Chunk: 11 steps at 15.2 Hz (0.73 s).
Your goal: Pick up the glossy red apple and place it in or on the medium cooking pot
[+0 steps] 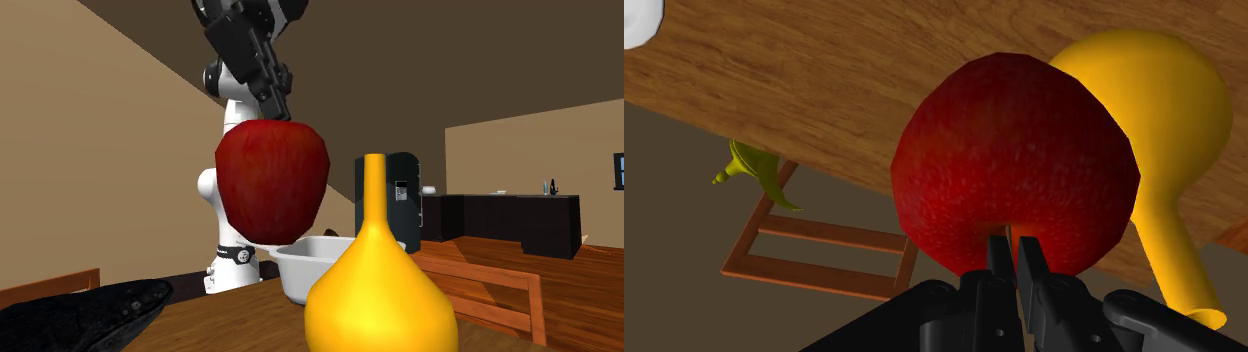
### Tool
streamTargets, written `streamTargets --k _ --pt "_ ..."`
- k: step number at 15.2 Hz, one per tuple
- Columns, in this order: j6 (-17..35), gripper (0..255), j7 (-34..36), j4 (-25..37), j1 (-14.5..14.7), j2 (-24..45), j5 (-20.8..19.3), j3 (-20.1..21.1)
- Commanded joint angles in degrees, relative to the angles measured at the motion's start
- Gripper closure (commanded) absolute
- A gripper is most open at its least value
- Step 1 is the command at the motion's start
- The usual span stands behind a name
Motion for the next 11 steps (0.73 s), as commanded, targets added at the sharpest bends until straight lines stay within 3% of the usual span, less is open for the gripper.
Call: streamTargets --k 1,5,11 --pt "1.5 255 2.4 -4.9 1.4 -5.0 -3.4 0.5" --pt "3.4 255 8.7 -14.1 2.6 -15.3 -10.4 3.3" --pt "3.3 255 17.5 -25.4 1.0 -29.0 -17.4 9.8"
